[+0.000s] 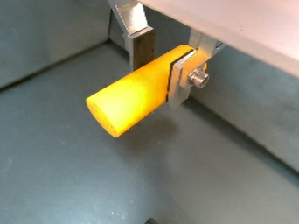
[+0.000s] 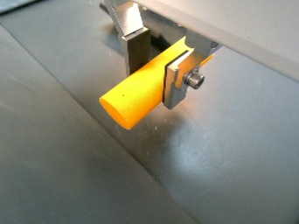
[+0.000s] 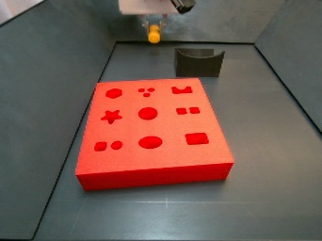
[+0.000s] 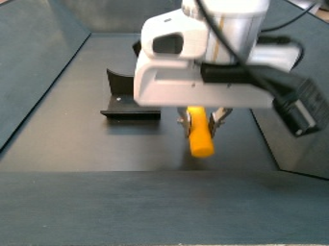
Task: Pick up the oval object. Move up. Place the oval object on the fixture. Regrasp the oval object. Move to above the board. Insert the oval object.
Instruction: Place the oval object on the fixture.
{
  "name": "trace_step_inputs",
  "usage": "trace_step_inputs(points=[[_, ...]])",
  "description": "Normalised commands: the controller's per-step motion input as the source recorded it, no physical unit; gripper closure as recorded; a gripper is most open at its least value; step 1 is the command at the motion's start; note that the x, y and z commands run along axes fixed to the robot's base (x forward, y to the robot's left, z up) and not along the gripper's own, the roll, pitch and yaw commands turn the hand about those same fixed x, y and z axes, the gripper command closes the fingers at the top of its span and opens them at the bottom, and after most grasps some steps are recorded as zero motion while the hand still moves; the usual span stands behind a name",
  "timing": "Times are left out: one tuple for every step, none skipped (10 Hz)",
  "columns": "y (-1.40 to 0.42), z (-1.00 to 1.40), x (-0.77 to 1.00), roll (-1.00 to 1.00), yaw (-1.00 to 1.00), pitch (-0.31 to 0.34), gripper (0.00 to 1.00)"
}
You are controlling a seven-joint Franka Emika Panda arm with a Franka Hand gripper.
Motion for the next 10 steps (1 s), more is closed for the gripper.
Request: trace_step_inputs(points=[[0.00,1.00,0.00,0.00,0.00,0.000,1.00],[0.00,1.00,0.00,0.00,0.01,0.011,1.00],[0.00,1.00,-0.01,0.00,0.01,0.033,1.00],[0.00,1.00,-0.01,0.02,-0.01,0.049,1.00],[0.00,1.00,-0.02,0.04,-0.01,0.062,1.00],[0.00,1.00,-0.02,0.06,-0.01,0.071,1.00],[0.00,1.00,-0.02,0.08,-0.01,0.079,1.00],[-0.01,1.00,-0.03,0.09,0.00,0.084,1.00],[-0.01,0.90,-0.02,0.10,0.02,0.088,1.00],[-0.01,0.70,-0.02,0.10,0.03,0.095,1.00]])
